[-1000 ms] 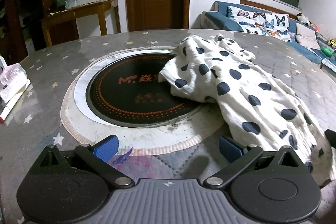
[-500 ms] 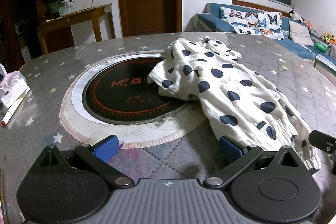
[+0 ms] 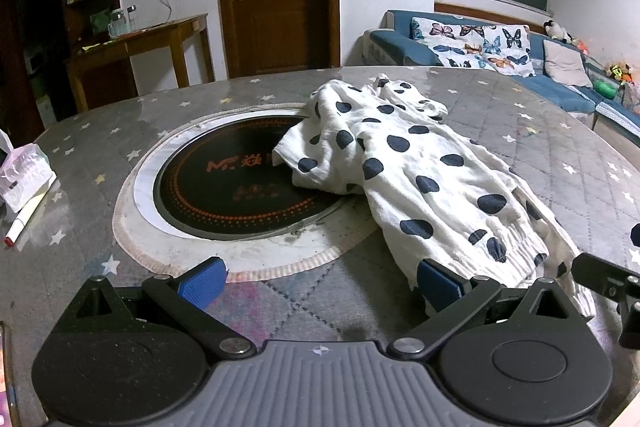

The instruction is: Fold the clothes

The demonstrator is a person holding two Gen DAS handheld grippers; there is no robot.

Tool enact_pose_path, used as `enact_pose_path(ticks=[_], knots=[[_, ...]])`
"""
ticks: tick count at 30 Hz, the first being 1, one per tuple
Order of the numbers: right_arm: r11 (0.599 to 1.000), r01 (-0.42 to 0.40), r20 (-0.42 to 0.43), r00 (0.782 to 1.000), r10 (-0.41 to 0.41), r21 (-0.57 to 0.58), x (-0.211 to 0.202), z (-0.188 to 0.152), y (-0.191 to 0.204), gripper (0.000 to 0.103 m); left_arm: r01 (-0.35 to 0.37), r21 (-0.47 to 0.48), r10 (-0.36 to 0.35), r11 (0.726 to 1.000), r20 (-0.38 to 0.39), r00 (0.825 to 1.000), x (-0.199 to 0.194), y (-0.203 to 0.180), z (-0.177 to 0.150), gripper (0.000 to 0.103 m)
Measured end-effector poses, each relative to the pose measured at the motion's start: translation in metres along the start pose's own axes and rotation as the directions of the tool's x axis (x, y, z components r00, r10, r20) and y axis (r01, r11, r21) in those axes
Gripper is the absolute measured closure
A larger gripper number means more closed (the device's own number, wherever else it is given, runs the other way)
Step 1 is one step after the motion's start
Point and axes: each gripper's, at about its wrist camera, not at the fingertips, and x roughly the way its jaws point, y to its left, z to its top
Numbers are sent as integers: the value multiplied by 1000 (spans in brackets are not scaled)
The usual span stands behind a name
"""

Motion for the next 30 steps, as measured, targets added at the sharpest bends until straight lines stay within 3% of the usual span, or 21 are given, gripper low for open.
enact_pose_path(ticks=[22, 30], knots=[[998, -50, -48, 998, 51, 28, 14, -3, 0, 0, 28, 42, -29, 999, 14, 999, 5, -13, 13, 0], [995, -78, -67, 994, 82, 65, 19, -3, -6, 17, 129, 125, -136, 984, 50, 989, 2, -36, 32, 1]])
